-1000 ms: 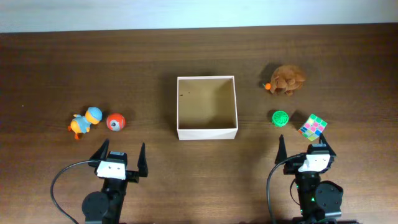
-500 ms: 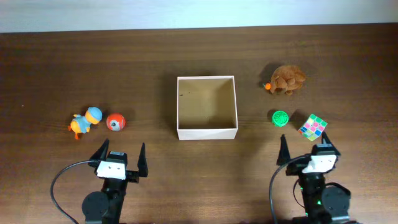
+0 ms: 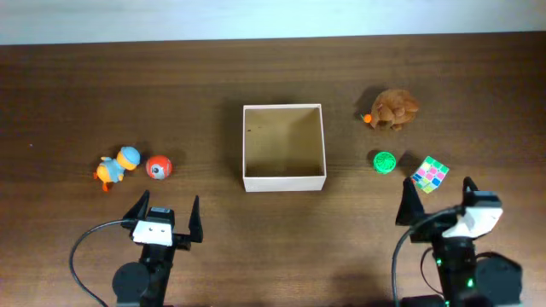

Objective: Pack container
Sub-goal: 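Move the right gripper over the Rubik's cube and lower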

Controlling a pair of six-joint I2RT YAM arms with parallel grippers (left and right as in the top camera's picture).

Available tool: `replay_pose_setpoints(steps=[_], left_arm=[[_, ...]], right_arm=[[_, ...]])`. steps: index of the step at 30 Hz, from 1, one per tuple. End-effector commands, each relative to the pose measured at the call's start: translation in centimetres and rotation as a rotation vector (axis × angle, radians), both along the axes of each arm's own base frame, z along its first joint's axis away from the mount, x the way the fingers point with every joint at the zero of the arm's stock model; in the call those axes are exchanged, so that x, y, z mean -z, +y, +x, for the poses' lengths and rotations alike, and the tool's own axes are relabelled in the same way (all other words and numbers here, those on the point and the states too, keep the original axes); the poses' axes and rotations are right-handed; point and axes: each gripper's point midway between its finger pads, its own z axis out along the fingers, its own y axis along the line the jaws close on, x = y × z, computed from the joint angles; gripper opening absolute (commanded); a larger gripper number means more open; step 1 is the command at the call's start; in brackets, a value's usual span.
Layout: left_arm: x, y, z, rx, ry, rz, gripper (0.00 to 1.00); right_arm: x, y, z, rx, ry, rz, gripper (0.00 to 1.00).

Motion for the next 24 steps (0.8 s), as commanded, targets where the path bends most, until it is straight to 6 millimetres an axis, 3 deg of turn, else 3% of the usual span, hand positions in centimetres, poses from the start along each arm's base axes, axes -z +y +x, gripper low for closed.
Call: replay_pose_setpoints(steps=[1, 8, 10, 12, 19, 22, 24], left_arm=[[0.0, 0.1, 0.0, -0.004, -0.004, 0.019, 0.99], [0.0, 0.1, 0.0, -0.004, -0.004, 0.019, 0.99], [0.0, 0.1, 0.0, -0.004, -0.004, 0.019, 0.99], [0.0, 0.1, 0.0, -0.004, -0.004, 0.019, 0.99], [0.0, 0.1, 0.0, -0.004, -0.004, 0.019, 0.99], [0.0, 0.1, 0.0, -0.004, -0.004, 0.019, 0.99], [0.0, 0.1, 0.0, -0.004, -0.004, 0.019, 0.99]], right_arm=[[-1.6, -0.2, 0.9, 0.016, 0.101, 0.015, 0.99], [-3.2, 0.6, 2.9, -0.022, 0.352, 0.010, 0.99], [-3.8, 1.6, 3.7, -0.074, 0.396, 0.024, 0.99], [-4.1, 4.0, 4.5, -0.205, 0.426, 0.065, 0.99], [0.1, 5.1, 6.8, -0.249, 0.600, 0.103, 0.99], [3.1, 4.5, 7.5, -0.195, 0.726, 0.133, 0.99], [5.2, 3.2, 7.8, -0.065, 0.811, 0.200, 0.99]])
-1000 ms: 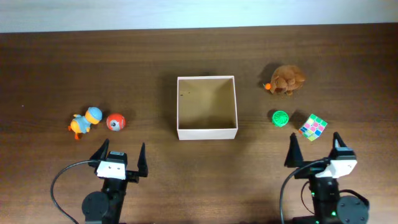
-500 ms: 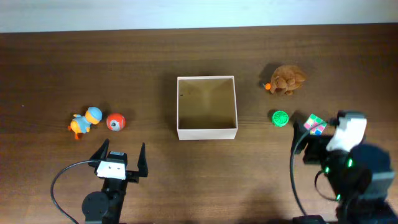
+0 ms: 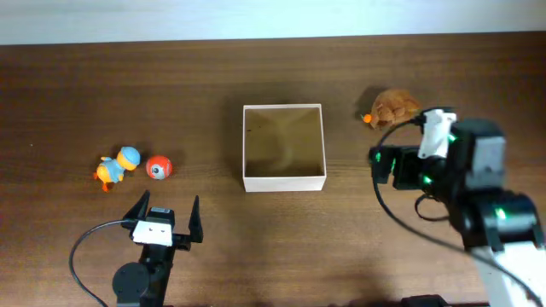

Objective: Pack container
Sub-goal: 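Move the right gripper over the Rubik's cube and lower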

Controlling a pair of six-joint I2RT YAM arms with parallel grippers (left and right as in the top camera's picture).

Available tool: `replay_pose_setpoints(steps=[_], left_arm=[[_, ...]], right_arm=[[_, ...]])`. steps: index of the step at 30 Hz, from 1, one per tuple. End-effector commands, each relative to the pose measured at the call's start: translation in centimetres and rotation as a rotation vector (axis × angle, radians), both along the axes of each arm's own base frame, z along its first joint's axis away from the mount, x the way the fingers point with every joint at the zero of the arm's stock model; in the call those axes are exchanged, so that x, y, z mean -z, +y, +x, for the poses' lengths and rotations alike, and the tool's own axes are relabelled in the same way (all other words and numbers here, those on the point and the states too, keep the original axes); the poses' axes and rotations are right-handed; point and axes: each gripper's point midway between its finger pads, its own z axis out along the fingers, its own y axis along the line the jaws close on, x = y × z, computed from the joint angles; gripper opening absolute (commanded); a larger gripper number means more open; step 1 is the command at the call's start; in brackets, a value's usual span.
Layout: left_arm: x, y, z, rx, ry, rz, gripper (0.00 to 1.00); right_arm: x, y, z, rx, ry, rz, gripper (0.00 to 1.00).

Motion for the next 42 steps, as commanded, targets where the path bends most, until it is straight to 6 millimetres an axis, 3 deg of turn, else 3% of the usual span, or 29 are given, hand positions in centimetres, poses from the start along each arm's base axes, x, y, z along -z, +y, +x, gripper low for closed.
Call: replay_pose_setpoints(steps=[1, 3, 8, 13, 18, 23, 28, 42], left_arm=[[0.0, 0.1, 0.0, -0.004, -0.004, 0.019, 0.99], [0.0, 0.1, 0.0, -0.004, -0.004, 0.019, 0.99], [0.0, 0.1, 0.0, -0.004, -0.004, 0.019, 0.99], [0.0, 0.1, 0.0, -0.004, -0.004, 0.019, 0.99], [0.0, 0.1, 0.0, -0.004, -0.004, 0.019, 0.99], [0.0, 0.1, 0.0, -0.004, -0.004, 0.019, 0.99], [0.0, 0.1, 0.0, -0.004, -0.004, 0.019, 0.99], [0.0, 0.1, 0.0, -0.004, -0.004, 0.019, 0.99]], right_arm=[[3.7, -2.7, 0.7, 0.287, 0.183, 0.026, 0.99], [4.9, -3.8, 0.7, 0.412, 0.247, 0.026, 0.99], [5.8, -5.2, 1.9, 0.547, 0.305, 0.053, 0.99], [8.4, -8.7, 2.6, 0.726, 0.398, 0.104, 0.99], [11.6, -12.0, 2.4, 0.819, 0.498, 0.099, 0.99], [14.2, -14.1, 2.0, 0.824, 0.582, 0.066, 0.99], [15.2, -15.3, 1.9, 0.859, 0.604, 0.075, 0.99], [17.3, -15.8, 3.6, 0.856, 0.544, 0.090, 0.99]])
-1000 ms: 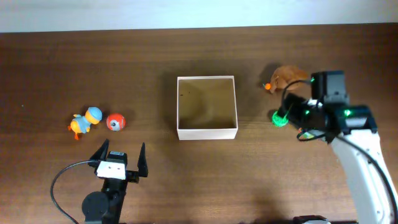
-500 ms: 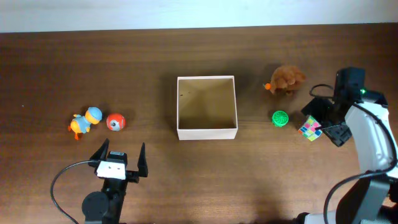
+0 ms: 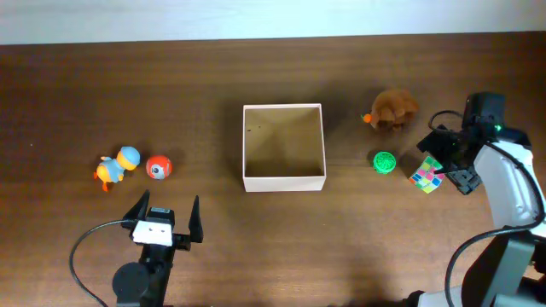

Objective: Pack container
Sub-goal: 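Move the right gripper over the Rubik's cube and lower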

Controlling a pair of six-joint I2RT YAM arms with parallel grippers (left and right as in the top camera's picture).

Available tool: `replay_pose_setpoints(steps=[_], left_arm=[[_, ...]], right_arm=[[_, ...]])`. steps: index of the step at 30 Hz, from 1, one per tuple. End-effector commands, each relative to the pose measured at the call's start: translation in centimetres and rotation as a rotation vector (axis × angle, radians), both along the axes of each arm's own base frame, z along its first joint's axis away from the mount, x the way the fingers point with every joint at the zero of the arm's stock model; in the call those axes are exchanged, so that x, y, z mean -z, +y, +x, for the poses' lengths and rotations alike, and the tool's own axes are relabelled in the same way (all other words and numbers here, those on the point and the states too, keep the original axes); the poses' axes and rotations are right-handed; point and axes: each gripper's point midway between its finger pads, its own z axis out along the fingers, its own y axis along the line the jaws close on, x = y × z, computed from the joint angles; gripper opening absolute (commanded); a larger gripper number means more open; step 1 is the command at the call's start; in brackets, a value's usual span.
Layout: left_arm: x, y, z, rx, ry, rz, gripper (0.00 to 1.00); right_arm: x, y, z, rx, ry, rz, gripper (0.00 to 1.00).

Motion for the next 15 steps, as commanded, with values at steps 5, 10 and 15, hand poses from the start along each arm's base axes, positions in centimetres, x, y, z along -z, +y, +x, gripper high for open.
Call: replay_pose_setpoints(steps=[5, 10, 15], left_arm=[[0.0, 0.1, 0.0, -0.004, -0.004, 0.019, 0.99], [0.0, 0.1, 0.0, -0.004, -0.004, 0.019, 0.99], [0.0, 0.1, 0.0, -0.004, -0.004, 0.019, 0.99]], right_arm=[[3.3, -0.1, -0.1, -0.002, 0.076, 0.021, 0.99], [5.6, -0.1, 0.0, -0.002, 0.121, 0.036, 0.99], [7.4, 0.0, -0.1, -0.003, 0.157, 0.052, 0.99]])
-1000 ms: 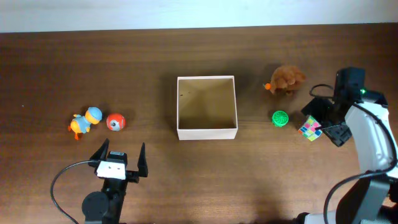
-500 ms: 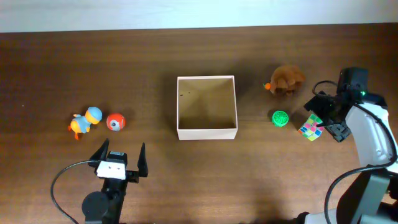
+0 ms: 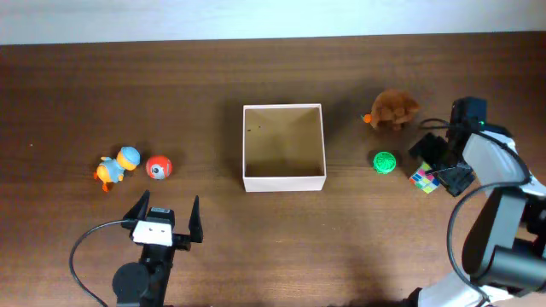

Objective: Pack container
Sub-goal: 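Move the right gripper over the Rubik's cube and lower, then close the right gripper on the Rubik's cube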

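The open white cardboard box (image 3: 284, 182) stands in the middle of the table with nothing showing inside. To its right lie a brown plush animal (image 3: 394, 109), a green ball (image 3: 384, 161) and a multicoloured puzzle cube (image 3: 422, 178). My right gripper (image 3: 437, 164) is down at the cube, open, with one finger behind the cube and the other to its right, covering part of it. My left gripper (image 3: 166, 213) rests open near the front edge, holding nothing.
A blue and orange duck toy (image 3: 115, 166) and a red ball (image 3: 159, 167) lie at the left, just beyond the left gripper. The right arm reaches in from the right edge of the table.
My right gripper has shifted a little to the left and now covers more of the puzzle cube. The cube, the ball, the plush and the left arm have not moved.
Both grippers first rested open at the front edge. Then the right arm was up over the green ball and the cube, hiding them. Later its gripper was open just right of the cube, and now it straddles the cube.
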Controlling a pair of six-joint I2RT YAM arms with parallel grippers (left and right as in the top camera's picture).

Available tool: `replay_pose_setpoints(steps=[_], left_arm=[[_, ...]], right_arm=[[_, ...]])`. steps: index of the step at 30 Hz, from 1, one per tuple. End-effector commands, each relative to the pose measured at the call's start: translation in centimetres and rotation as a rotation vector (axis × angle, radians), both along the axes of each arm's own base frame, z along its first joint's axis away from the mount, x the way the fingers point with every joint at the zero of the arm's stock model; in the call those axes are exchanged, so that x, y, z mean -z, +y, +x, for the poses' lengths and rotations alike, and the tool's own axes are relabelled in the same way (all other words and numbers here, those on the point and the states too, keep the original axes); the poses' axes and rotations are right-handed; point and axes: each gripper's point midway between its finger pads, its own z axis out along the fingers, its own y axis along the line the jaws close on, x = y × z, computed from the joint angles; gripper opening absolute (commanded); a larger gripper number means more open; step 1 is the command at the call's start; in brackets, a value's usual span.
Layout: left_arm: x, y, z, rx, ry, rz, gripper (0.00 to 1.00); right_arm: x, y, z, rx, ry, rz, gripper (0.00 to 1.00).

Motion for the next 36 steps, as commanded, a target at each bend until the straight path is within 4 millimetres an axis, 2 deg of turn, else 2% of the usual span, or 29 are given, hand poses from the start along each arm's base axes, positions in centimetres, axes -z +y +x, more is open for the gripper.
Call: replay_pose_setpoints(steps=[1, 7, 12, 19, 24, 29, 36], left_arm=[[0.0, 0.1, 0.0, -0.004, -0.004, 0.019, 0.99], [0.0, 0.1, 0.0, -0.004, -0.004, 0.019, 0.99], [0.0, 0.1, 0.0, -0.004, -0.004, 0.019, 0.99], [0.0, 0.1, 0.0, -0.004, -0.004, 0.019, 0.99], [0.0, 0.1, 0.0, -0.004, -0.004, 0.019, 0.99], [0.0, 0.1, 0.0, -0.004, -0.004, 0.019, 0.99], [0.0, 0.1, 0.0, -0.004, -0.004, 0.019, 0.99]], right_arm=[[1.3, 0.1, -0.6, 0.004, 0.033, 0.016, 0.99], [1.4, 0.1, -0.4, 0.003, 0.027, 0.016, 0.98], [1.4, 0.6, 0.0, -0.015, 0.019, 0.012, 0.83], [1.3, 1.5, 0.6, -0.043, 0.009, 0.008, 0.72], [1.3, 1.5, 0.5, -0.043, 0.011, 0.006, 0.57], [1.3, 1.5, 0.4, -0.043, 0.016, 0.007, 0.51], [1.4, 1.6, 0.1, -0.067, 0.028, 0.008, 0.48]])
